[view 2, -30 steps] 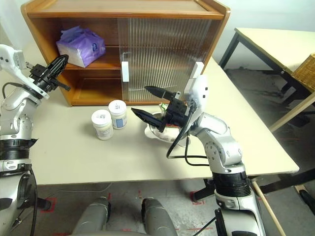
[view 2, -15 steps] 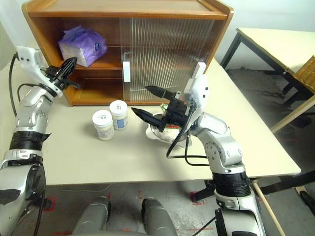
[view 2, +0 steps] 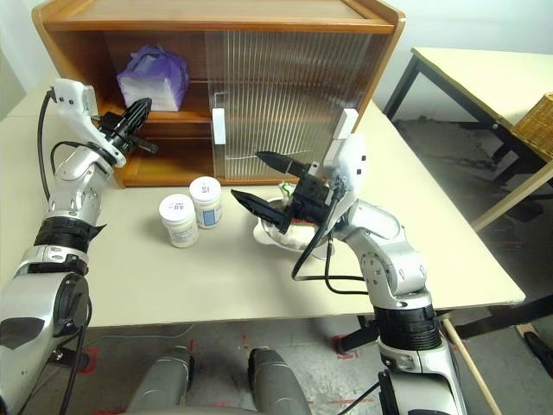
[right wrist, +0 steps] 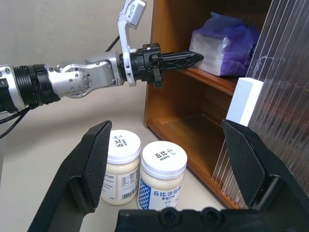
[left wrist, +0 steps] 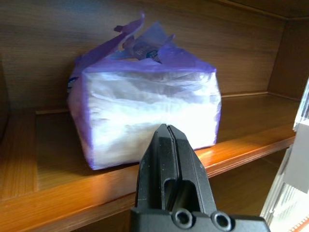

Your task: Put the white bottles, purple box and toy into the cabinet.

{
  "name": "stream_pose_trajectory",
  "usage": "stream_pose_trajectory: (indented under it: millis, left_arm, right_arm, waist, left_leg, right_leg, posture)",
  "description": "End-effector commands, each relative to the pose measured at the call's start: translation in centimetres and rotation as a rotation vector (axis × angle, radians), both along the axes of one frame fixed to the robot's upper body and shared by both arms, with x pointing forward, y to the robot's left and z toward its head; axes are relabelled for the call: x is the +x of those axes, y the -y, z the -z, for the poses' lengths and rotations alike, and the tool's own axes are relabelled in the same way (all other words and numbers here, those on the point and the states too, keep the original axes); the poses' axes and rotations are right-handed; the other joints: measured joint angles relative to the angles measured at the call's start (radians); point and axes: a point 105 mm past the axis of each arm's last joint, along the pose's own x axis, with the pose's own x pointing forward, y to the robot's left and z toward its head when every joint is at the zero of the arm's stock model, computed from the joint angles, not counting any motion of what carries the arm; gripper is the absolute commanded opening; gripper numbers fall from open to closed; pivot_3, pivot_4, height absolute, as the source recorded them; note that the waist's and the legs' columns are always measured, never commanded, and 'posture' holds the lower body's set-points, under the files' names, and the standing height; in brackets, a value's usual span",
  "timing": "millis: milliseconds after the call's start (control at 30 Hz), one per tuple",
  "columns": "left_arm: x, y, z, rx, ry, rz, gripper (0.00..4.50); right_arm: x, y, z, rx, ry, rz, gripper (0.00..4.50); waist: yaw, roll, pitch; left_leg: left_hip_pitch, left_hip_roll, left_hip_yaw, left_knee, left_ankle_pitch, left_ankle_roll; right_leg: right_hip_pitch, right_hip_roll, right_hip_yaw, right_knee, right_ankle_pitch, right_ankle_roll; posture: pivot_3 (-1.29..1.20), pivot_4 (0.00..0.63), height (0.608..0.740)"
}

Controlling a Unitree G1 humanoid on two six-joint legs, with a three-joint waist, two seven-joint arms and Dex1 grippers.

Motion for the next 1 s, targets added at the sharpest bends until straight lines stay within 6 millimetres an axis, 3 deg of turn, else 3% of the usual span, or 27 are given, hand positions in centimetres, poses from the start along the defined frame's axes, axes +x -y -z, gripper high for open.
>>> stream_pose_trajectory:
  millis: [33,300,467,567,700,800,867,1000]
  left_arm:
    - [0.4,-0.1,-0.1,0.005,0.005,-0.024,0.03]
    - [0.4,0.8,-0.1,-0.041,0.006,0.018,0.03]
    - [-0.7,1.8,-1.8,-0.102,0.065,0.153,0.03]
    - [-1.4,1.2,-3.4,-0.210,0.074,0.203,0.03]
    - [-2.3,-0.1,-3.6,-0.163,0.024,0.218,0.03]
    - [-4.6,0.5,-3.8,-0.081,0.011,0.345,0.03]
    - [-5.9,0.8,-2.6,0.039,-0.044,0.387,0.03]
    - [-8.0,1.5,-1.1,0.158,-0.094,0.493,0.89]
  right_arm:
    - [-0.1,0.2,0.0,-0.006,0.006,0.011,4.50]
    - [0.0,0.2,0.0,-0.007,0.006,0.009,4.50]
    - [0.0,0.2,0.0,-0.009,0.004,0.007,4.50]
    - [0.1,0.3,0.0,-0.010,0.001,0.005,4.50]
    - [0.1,0.3,0.0,-0.012,-0.002,0.001,4.50]
    - [0.2,0.3,0.1,-0.014,-0.004,-0.004,4.50]
    - [0.3,0.2,0.1,-0.016,-0.005,-0.011,4.50]
    - [0.4,0.0,0.2,-0.017,-0.007,-0.019,4.50]
  waist:
    - [0.000,0.000,0.000]
    - [0.000,0.000,0.000]
    - [0.000,0.000,0.000]
    - [0.000,0.000,0.000]
    - [-0.005,0.000,0.000]
    - [-0.004,0.000,0.000]
    - [-0.002,0.000,0.000]
    - [0.008,0.000,0.000]
  left_leg:
    - [0.000,0.000,0.000,0.000,0.000,0.000]
    - [0.000,0.000,0.000,0.000,0.000,0.001]
    - [0.000,0.000,0.000,0.000,0.001,0.001]
    - [0.000,0.000,0.000,0.000,0.001,0.001]
    - [0.000,0.000,0.002,0.000,0.000,0.001]
    - [0.000,0.000,0.002,0.000,0.000,0.001]
    - [0.000,0.000,0.002,0.000,0.000,0.001]
    - [0.000,0.000,0.001,0.000,0.000,0.001]
  right_leg:
    - [0.000,0.000,0.000,0.000,0.000,0.000]
    - [0.001,0.000,-0.001,0.000,0.000,0.000]
    - [0.001,0.000,-0.001,0.000,0.000,0.000]
    - [0.001,0.000,-0.001,0.000,0.000,0.000]
    - [0.001,0.001,-0.001,0.000,0.000,0.000]
    - [0.001,0.001,-0.001,0.000,0.000,0.000]
    - [0.001,0.001,-0.001,0.000,0.000,0.000]
    - [0.001,0.001,-0.001,0.000,0.000,0.000]
  posture:
    - [0.02,0.096,0.740]
    - [0.03,0.095,0.740]
    - [0.03,0.098,0.740]
    - [0.04,0.099,0.740]
    - [0.06,0.100,0.740]
    - [0.07,0.102,0.740]
    - [0.08,0.103,0.740]
    - [0.09,0.104,0.740]
